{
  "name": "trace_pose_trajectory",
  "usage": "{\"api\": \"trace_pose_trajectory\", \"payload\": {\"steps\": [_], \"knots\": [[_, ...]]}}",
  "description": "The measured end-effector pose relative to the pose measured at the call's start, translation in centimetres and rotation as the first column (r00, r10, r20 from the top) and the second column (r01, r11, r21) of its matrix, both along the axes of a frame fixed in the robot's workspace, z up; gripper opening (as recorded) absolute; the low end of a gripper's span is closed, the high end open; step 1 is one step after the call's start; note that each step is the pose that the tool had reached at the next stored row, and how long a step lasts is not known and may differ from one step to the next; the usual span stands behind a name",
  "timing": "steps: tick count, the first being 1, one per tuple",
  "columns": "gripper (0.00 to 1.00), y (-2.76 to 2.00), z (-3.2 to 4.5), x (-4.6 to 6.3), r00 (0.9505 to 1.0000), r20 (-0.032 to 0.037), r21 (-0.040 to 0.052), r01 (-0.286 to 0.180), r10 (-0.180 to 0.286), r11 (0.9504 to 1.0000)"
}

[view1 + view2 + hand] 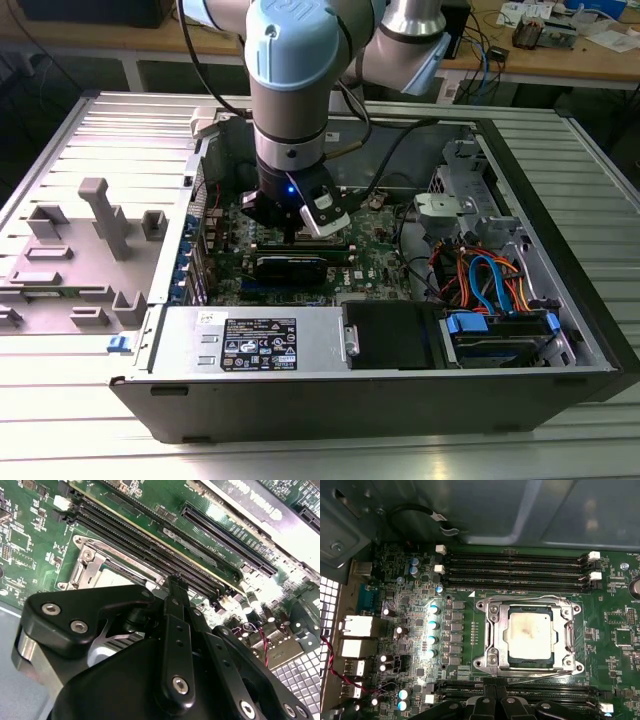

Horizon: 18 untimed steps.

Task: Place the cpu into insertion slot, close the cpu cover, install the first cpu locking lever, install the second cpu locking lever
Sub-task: 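Install the second cpu locking lever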

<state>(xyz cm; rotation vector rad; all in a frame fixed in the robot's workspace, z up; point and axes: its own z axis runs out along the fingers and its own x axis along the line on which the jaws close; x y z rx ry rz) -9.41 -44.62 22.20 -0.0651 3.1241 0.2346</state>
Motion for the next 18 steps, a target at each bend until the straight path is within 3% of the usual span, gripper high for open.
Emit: {"api": "trace_pose_trajectory", "payload": {"steps": [18], "knots": [[0.11,-0.01,-0.01,0.0,1.0,0.0,0.0031,0.0,0.0,1.0]]}}
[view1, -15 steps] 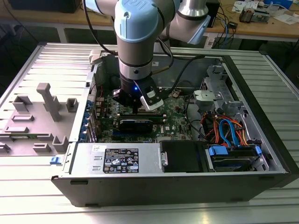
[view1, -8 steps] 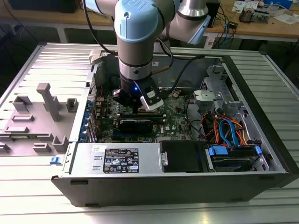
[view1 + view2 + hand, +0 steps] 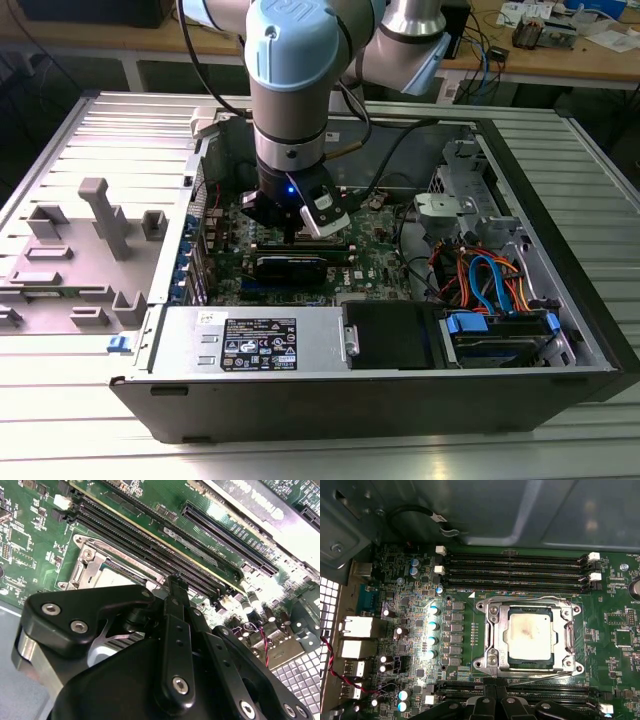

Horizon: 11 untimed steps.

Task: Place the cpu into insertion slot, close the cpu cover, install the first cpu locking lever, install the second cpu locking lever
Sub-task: 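Install the second cpu locking lever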

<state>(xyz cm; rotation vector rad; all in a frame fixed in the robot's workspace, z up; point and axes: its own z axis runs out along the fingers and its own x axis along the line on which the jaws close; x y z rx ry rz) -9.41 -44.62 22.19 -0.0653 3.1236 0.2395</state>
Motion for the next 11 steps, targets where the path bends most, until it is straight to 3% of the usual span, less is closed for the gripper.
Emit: {"api": "trace_pose_trajectory", "payload": {"steps": [11], "knots": [[0.11,0.0,0.0,0.0,1.0,0.0,0.0004,0.0,0.0,1.0]]}}
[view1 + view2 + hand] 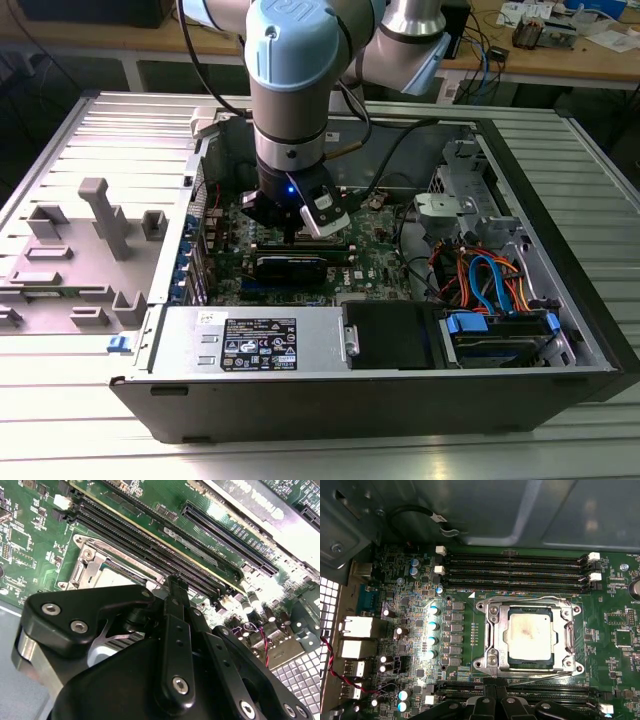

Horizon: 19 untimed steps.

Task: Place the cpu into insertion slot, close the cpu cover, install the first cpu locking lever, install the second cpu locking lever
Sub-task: 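Install the second cpu locking lever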

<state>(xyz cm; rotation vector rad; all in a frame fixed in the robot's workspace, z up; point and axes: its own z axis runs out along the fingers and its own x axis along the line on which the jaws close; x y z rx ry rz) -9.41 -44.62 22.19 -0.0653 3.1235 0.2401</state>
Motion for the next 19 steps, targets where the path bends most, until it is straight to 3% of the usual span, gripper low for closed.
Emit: {"api": "trace_pose_trajectory", "payload": {"steps": [19], "knots": [[0.11,0.0,-0.19,-0.13,1.0,-0.0005,0.0057,0.0,0.0,1.0]]}}
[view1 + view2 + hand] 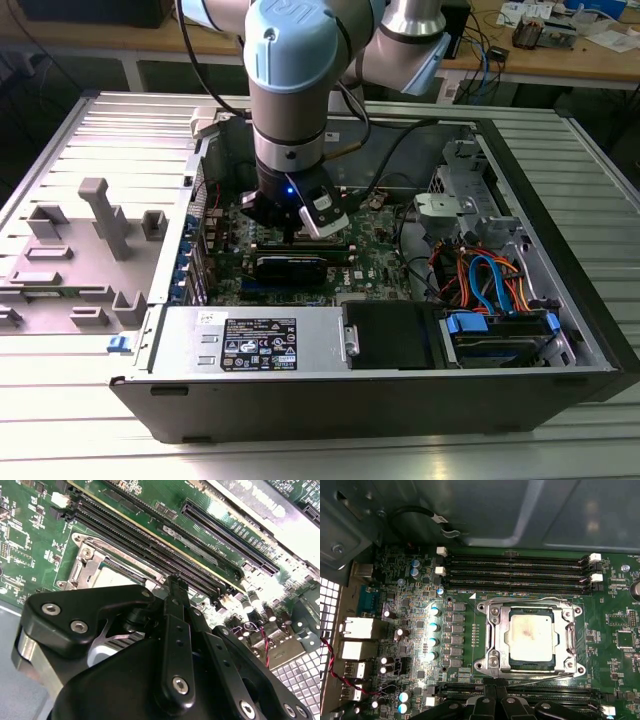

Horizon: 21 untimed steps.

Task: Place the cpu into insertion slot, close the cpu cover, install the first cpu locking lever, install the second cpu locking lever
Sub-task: 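Install the second cpu locking lever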

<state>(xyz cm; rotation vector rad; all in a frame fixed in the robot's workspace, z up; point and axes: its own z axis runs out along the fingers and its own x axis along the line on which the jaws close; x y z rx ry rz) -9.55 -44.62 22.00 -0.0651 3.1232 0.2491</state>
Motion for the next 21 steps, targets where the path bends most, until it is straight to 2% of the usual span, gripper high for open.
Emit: {"api": "trace_pose_trajectory", "payload": {"steps": [3,7,10,13,17,21], "knots": [[0.11,0.0,-0.29,-0.1,1.0,-0.0004,0.0006,0.0,0.0,1.0],[0.11,0.0,-0.81,-0.3,1.0,-0.0003,0.0059,0.0,0.0,1.0],[0.11,0.0,-1.14,-0.6,1.0,-0.0004,0.0228,0.0,0.0,0.9997],[0.11,-0.01,-1.29,-0.7,1.0,-0.0004,0.0313,0.0,0.0,0.9995],[0.11,0.0,-1.57,-1.0,1.0,-0.0004,0.0519,0.0,0.0,0.9987],[0.11,0.0,-1.96,-1.1,1.0,-0.0004,0.068,0.0,0.0,0.9977]]}}
